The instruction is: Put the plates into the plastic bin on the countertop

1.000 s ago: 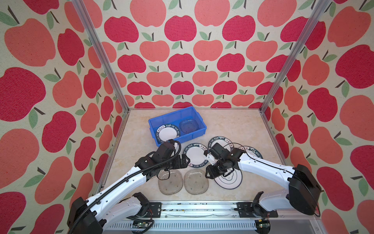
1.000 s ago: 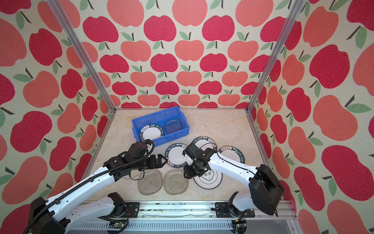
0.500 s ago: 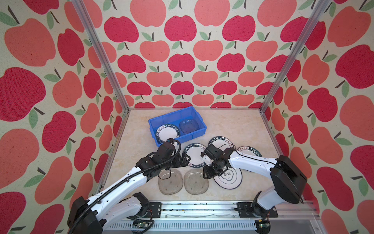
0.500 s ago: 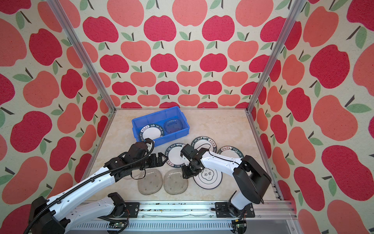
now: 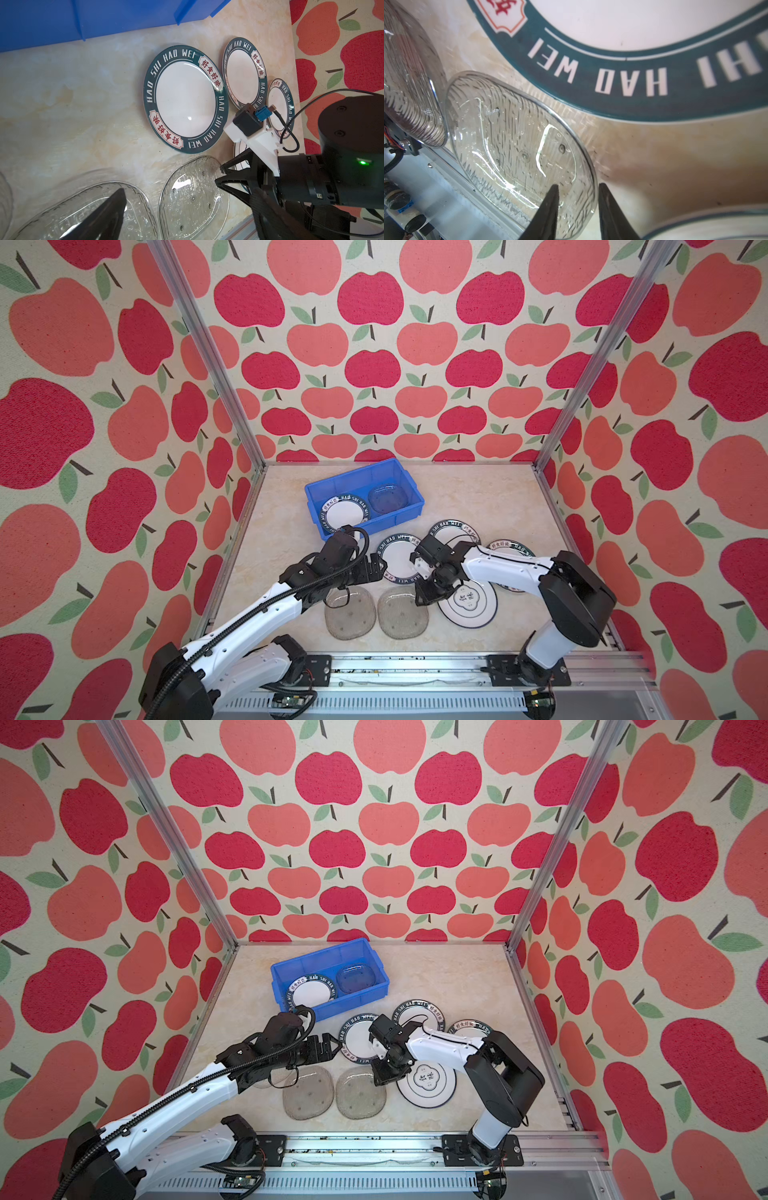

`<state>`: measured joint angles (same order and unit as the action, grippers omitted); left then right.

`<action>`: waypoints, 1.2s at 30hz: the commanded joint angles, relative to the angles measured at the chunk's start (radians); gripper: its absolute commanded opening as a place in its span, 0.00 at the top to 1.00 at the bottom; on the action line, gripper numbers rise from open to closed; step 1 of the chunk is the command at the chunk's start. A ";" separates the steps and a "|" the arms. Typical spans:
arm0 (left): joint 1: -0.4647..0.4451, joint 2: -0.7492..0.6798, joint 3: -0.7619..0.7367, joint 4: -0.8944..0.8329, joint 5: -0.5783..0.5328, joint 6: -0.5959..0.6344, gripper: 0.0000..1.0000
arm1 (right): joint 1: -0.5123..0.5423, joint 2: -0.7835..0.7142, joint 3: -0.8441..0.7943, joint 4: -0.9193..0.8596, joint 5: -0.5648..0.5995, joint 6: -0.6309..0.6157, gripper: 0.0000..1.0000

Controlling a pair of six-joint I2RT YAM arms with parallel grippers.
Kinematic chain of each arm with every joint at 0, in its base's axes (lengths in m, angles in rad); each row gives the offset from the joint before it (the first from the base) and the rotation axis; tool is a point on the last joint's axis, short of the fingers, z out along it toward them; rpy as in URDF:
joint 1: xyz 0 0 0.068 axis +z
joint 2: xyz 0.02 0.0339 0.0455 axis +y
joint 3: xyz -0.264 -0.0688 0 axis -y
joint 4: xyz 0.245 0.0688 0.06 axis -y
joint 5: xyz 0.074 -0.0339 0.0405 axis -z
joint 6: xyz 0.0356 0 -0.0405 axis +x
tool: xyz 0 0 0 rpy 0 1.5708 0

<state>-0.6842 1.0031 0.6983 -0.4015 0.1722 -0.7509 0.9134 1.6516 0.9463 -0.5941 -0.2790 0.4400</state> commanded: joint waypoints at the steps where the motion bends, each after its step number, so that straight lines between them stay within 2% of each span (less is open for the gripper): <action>1: 0.008 0.002 -0.020 0.022 0.003 -0.018 0.05 | -0.010 0.011 0.017 0.001 -0.019 -0.007 0.70; 8: 0.020 0.021 -0.022 0.039 0.021 -0.013 0.05 | -0.019 0.013 0.012 -0.007 -0.021 -0.006 0.81; 10: 0.024 0.030 -0.020 0.044 0.028 -0.010 0.05 | -0.022 0.006 0.011 -0.015 -0.013 -0.004 0.90; 15: 0.033 0.045 -0.016 0.053 0.037 -0.001 0.05 | -0.034 -0.012 0.014 -0.034 0.003 -0.006 0.95; 17: 0.037 0.047 -0.019 0.058 0.040 0.002 0.05 | -0.039 -0.021 0.020 -0.046 0.008 -0.004 1.00; 26: 0.067 0.032 -0.019 0.079 0.060 0.011 0.06 | -0.075 -0.091 0.114 -0.142 -0.018 -0.008 1.00; 36: 0.145 0.056 -0.037 0.162 0.131 0.035 0.08 | -0.149 -0.085 0.219 -0.208 -0.045 -0.040 1.00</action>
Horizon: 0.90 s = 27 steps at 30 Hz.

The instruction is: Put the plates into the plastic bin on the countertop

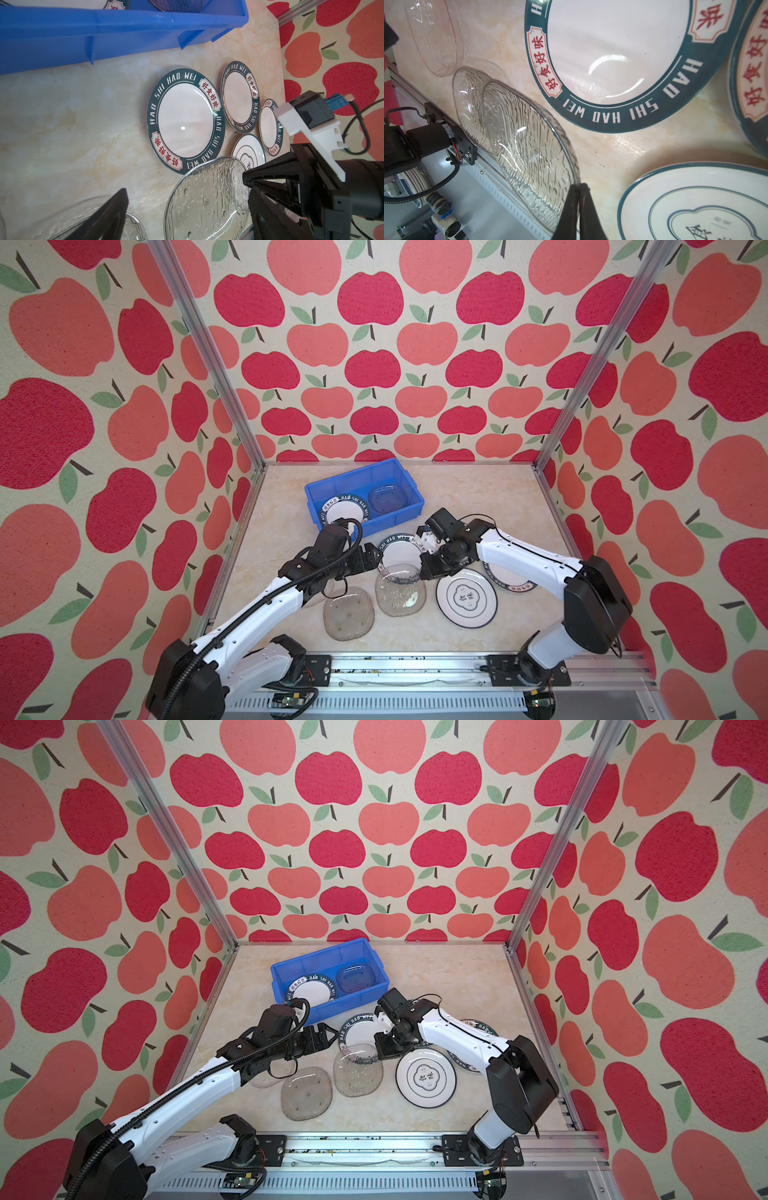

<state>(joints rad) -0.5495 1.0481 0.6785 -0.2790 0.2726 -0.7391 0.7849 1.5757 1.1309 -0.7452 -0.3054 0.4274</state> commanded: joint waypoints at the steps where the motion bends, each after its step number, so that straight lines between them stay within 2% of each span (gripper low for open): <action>1: 0.011 0.017 -0.017 0.046 0.036 0.024 0.08 | -0.031 -0.006 0.042 -0.059 -0.019 -0.029 1.00; 11: 0.016 0.078 -0.062 0.151 0.100 -0.008 0.21 | -0.109 0.010 0.085 -0.038 -0.081 -0.030 1.00; 14: 0.017 0.084 -0.073 0.181 0.125 -0.014 0.27 | -0.132 0.009 0.088 -0.011 -0.126 -0.012 1.00; 16: 0.019 0.086 -0.081 0.199 0.136 -0.018 0.28 | -0.144 0.007 0.093 0.004 -0.153 0.000 1.00; 22: 0.029 0.116 -0.082 0.253 0.177 -0.024 0.39 | -0.146 0.003 0.108 0.026 -0.177 0.021 1.00; 24: 0.031 0.134 -0.075 0.259 0.182 -0.029 0.47 | -0.145 0.003 0.112 0.039 -0.188 0.031 1.00; 27: 0.033 0.168 -0.049 0.230 0.179 -0.029 0.67 | -0.145 0.003 0.114 0.038 -0.181 0.033 1.00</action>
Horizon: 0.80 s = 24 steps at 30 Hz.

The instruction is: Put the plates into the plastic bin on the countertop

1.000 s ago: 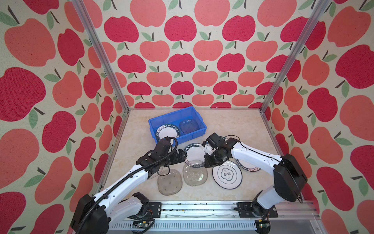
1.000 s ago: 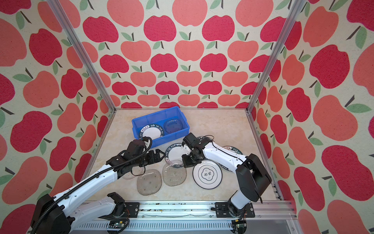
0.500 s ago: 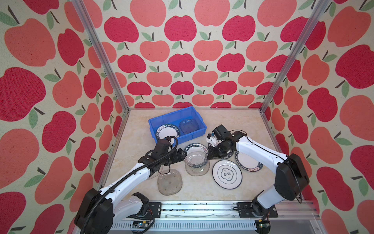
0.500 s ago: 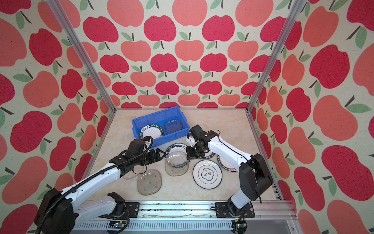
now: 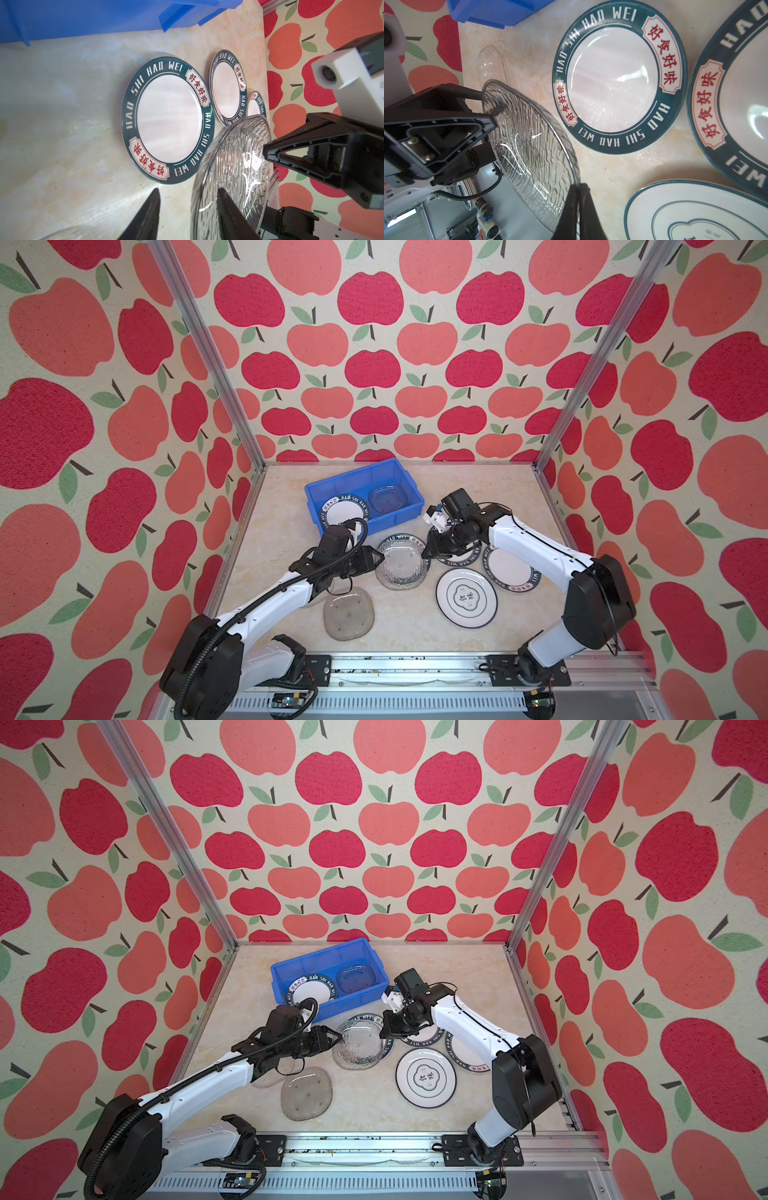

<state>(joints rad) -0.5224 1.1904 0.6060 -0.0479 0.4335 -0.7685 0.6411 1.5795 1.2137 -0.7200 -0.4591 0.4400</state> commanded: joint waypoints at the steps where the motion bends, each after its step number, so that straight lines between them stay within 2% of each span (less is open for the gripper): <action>1: 0.008 0.035 0.032 -0.010 0.017 0.002 0.71 | -0.003 -0.001 0.032 0.013 -0.023 0.019 1.00; 5: 0.010 0.041 0.044 -0.025 0.010 0.006 0.77 | -0.001 0.007 0.043 0.011 -0.013 0.019 1.00; 7: 0.013 0.036 0.056 -0.040 0.009 0.012 0.86 | -0.001 0.010 0.053 0.011 -0.005 0.017 1.00; 13: 0.035 0.026 0.125 -0.107 0.008 0.035 0.94 | -0.001 0.051 0.133 0.000 0.035 0.006 1.00; 16: 0.056 0.043 0.186 -0.162 0.008 0.059 0.97 | -0.006 0.089 0.199 -0.010 0.056 0.002 0.82; 19: 0.085 0.067 0.255 -0.205 0.017 0.090 0.99 | -0.009 0.126 0.278 -0.027 0.093 -0.015 0.72; 21: 0.114 0.091 0.302 -0.225 0.021 0.111 0.98 | -0.018 0.151 0.331 -0.034 0.125 -0.020 0.57; 24: 0.174 0.142 0.395 -0.270 0.022 0.141 0.99 | -0.058 0.178 0.410 -0.046 0.180 -0.019 0.50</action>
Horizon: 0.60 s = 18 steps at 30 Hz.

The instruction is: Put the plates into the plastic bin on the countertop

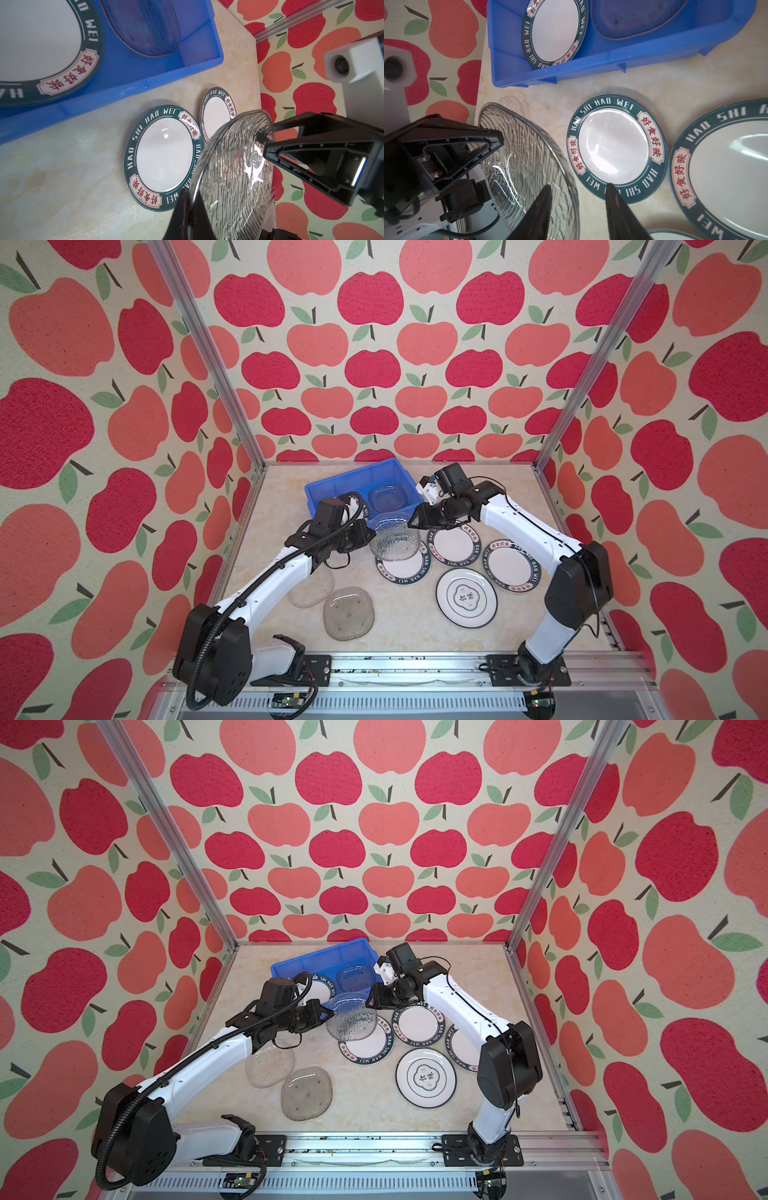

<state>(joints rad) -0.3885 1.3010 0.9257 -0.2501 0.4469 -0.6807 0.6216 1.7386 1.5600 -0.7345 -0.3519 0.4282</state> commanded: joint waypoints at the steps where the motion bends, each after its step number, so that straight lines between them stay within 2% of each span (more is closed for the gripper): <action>1: 0.060 0.053 0.109 -0.078 0.003 0.068 0.99 | -0.058 0.022 0.083 -0.026 0.094 -0.003 0.50; 8: 0.145 0.291 0.401 -0.161 -0.039 0.158 1.00 | -0.189 0.012 0.125 0.069 0.112 0.030 0.49; 14: 0.188 0.512 0.618 -0.173 0.012 0.210 1.00 | -0.227 0.078 0.207 0.057 0.085 0.024 0.49; 18: 0.205 0.633 0.747 -0.217 0.011 0.184 1.00 | -0.242 0.109 0.244 0.050 0.071 0.029 0.49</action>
<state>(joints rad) -0.1959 1.8881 1.5951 -0.4057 0.4450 -0.5049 0.3943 1.8198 1.7695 -0.6708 -0.2638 0.4408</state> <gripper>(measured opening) 0.066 0.509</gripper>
